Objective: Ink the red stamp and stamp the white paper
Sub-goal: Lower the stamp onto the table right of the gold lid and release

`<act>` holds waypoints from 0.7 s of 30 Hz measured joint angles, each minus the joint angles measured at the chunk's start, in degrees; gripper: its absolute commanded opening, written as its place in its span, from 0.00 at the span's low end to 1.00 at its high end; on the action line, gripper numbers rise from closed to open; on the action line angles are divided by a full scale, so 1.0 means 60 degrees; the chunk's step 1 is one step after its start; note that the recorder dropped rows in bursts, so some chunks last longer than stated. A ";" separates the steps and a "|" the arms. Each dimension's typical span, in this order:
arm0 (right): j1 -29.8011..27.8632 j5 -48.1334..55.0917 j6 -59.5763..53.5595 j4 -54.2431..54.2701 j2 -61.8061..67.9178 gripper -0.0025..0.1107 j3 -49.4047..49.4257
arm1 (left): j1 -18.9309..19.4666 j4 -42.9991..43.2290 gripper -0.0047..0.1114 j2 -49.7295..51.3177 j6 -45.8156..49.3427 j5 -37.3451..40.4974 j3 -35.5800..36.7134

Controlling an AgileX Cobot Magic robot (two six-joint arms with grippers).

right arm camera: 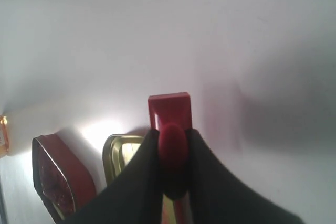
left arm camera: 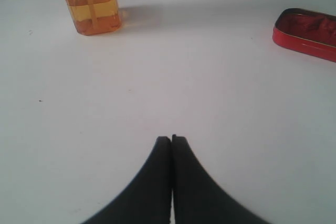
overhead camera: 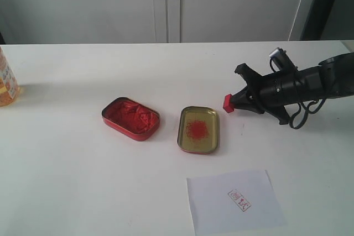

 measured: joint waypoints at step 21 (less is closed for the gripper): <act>0.0000 -0.0522 0.1663 -0.1017 0.0000 0.37 0.0000 | 0.0000 0.0000 0.04 0.0000 0.0000 0.0000 0.0000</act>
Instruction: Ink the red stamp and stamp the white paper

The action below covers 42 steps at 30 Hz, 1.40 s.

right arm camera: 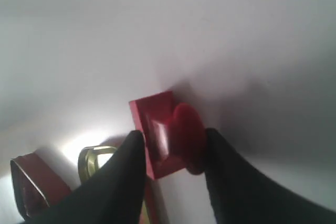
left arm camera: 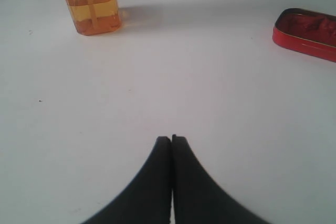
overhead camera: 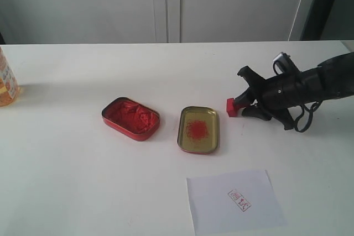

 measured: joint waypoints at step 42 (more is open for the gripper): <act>0.0000 -0.1549 0.1270 -0.3411 -0.1054 0.05 0.0000 | 0.0000 0.0000 0.04 0.0000 0.0000 0.0000 0.0000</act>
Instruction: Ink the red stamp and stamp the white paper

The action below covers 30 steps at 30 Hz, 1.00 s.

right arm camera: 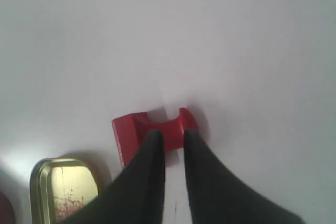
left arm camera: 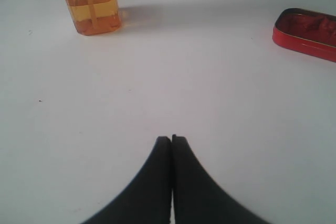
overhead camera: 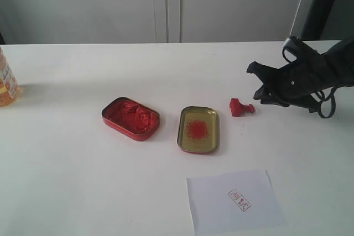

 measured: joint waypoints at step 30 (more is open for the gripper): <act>0.0000 0.3004 0.3452 -0.8243 -0.1538 0.02 0.0000 | 0.0000 0.0000 0.04 0.0000 0.0000 0.0000 0.0000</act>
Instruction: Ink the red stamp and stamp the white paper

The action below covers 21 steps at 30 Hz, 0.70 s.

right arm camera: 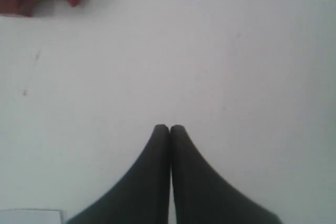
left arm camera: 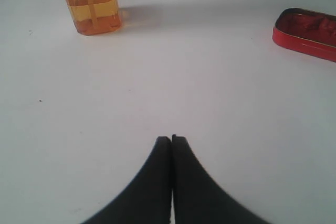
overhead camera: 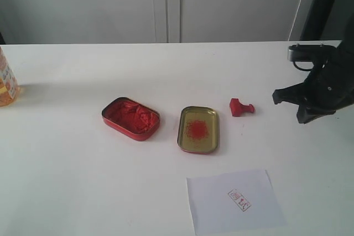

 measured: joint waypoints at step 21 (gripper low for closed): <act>0.0000 0.1132 0.1540 -0.1321 -0.0023 0.02 0.0000 | 0.0000 0.0000 0.04 0.0000 0.0000 0.0000 0.0000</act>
